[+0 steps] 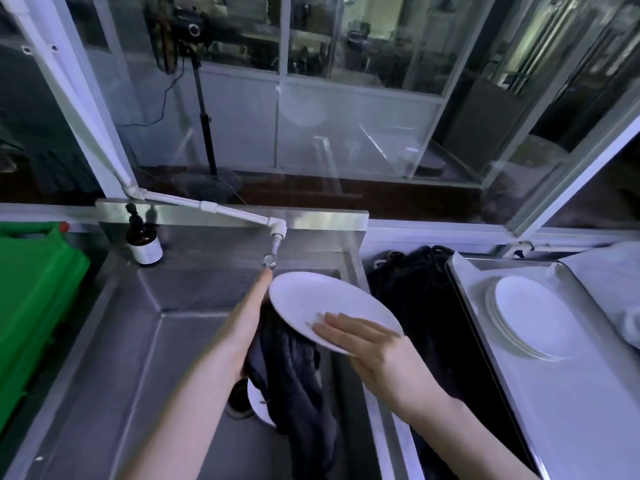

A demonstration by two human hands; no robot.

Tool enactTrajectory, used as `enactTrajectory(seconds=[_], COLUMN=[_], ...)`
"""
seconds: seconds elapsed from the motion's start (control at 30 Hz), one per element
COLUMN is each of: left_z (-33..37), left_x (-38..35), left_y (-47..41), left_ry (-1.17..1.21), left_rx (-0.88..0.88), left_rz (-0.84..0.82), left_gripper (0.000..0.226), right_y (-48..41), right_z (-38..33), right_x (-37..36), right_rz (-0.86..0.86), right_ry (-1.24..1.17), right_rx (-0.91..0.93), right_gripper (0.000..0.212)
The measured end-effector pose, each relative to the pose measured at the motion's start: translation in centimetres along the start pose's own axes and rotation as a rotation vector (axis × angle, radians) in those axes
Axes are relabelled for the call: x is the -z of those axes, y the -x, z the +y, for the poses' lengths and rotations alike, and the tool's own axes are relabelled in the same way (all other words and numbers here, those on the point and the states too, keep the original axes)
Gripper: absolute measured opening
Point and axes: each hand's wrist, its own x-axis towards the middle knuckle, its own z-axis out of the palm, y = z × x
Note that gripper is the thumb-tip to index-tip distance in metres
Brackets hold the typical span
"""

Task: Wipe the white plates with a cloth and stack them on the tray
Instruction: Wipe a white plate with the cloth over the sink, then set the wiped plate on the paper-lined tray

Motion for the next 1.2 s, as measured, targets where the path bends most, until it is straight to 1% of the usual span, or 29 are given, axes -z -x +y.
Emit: enactTrajectory(seconds=[0.07, 0.13, 0.17, 0.23, 0.3, 0.33, 0.37, 0.43, 0.53, 0.57, 0.6, 0.63, 0.67, 0.7, 0.8, 0.87, 0.93, 1.0, 1.13, 1.2], left_z=[-0.1, -0.5, -0.8, -1.2, -1.8, -2.1, -2.5, -3.1, -3.8, -4.1, -4.4, -4.8, -5.2, -5.6, -7.0, -8.1, -9.0, -9.5, -10.5, -10.5], left_x=[-0.4, -1.2, -1.6, -2.6, -3.7, -4.3, -4.9, -6.0, -7.8, -8.7, -9.8, -11.0, -12.4, -13.8, -19.0, -22.7, -26.3, -29.6, -34.5, -36.2], left_y=[0.0, -0.4, -0.7, -1.0, -1.4, -1.5, -1.7, -2.0, -2.2, -2.3, -2.2, -2.2, -2.3, -2.5, -3.0, -3.6, -3.9, -4.2, -4.6, -4.9], left_ry=[-0.111, -0.184, -0.195, -0.187, -0.156, -0.148, -0.139, -0.118, -0.12, -0.13, -0.144, -0.157, -0.162, -0.165, -0.185, -0.208, -0.244, -0.303, -0.4, -0.459], left_rx=[-0.051, -0.11, -0.12, -0.127, -0.136, -0.139, -0.144, -0.15, -0.175, -0.189, -0.196, -0.204, -0.211, -0.216, -0.224, -0.228, -0.24, -0.259, -0.284, -0.263], left_rz=[0.0, 0.056, 0.073, 0.086, 0.114, 0.131, 0.142, 0.146, 0.115, 0.095, 0.081, 0.067, 0.056, 0.047, 0.025, 0.031, 0.016, -0.029, 0.027, 0.015], left_gripper=[0.036, 0.016, 0.011, 0.006, 0.003, 0.002, 0.002, 0.005, 0.006, 0.006, 0.007, 0.009, 0.009, 0.008, 0.007, 0.009, 0.009, 0.009, 0.005, 0.008], right_y=[0.8, 1.4, 1.7, 2.3, 3.1, 3.7, 4.4, 5.9, 7.8, 8.4, 9.0, 9.7, 10.5, 11.4, 14.6, 16.6, 18.6, 20.5, 24.1, 25.3], right_z=[0.4, 0.7, 1.0, 1.7, 2.8, 3.4, 4.1, 5.6, 8.8, 10.1, 11.4, 12.7, 14.0, 15.3, 19.0, 21.8, 24.8, 27.3, 31.2, 33.0], right_x=[0.0, 0.2, 0.3, 0.6, 1.5, 2.1, 2.5, 3.6, 4.5, 4.6, 4.8, 4.9, 5.1, 5.3, 6.3, 7.6, 9.3, 10.8, 13.3, 14.2], right_rz=[0.015, -0.018, -0.05, -0.153, -0.296, -0.325, -0.292, -0.113, 0.219, 0.269, 0.288, 0.301, 0.313, 0.331, 0.422, 0.484, 0.504, 0.529, 0.548, 0.567], right_ry=[0.167, 0.243, 0.244, 0.161, 0.011, -0.073, -0.16, -0.278, -0.216, -0.259, -0.374, -0.536, -0.69, -0.793, -0.919, -0.951, -0.973, -0.984, -1.017, -1.025], right_rx=[0.089, 0.118, 0.1, -0.01, -0.201, -0.292, -0.354, -0.476, -0.741, -0.859, -0.966, -1.033, -1.06, -1.064, -1.088, -1.108, -1.098, -1.093, -1.104, -1.119], right_gripper=[0.048, 0.042, 0.039, 0.043, 0.062, 0.07, 0.073, 0.066, 0.058, 0.055, 0.048, 0.038, 0.029, 0.025, 0.029, 0.026, 0.019, 0.026, 0.034, 0.041])
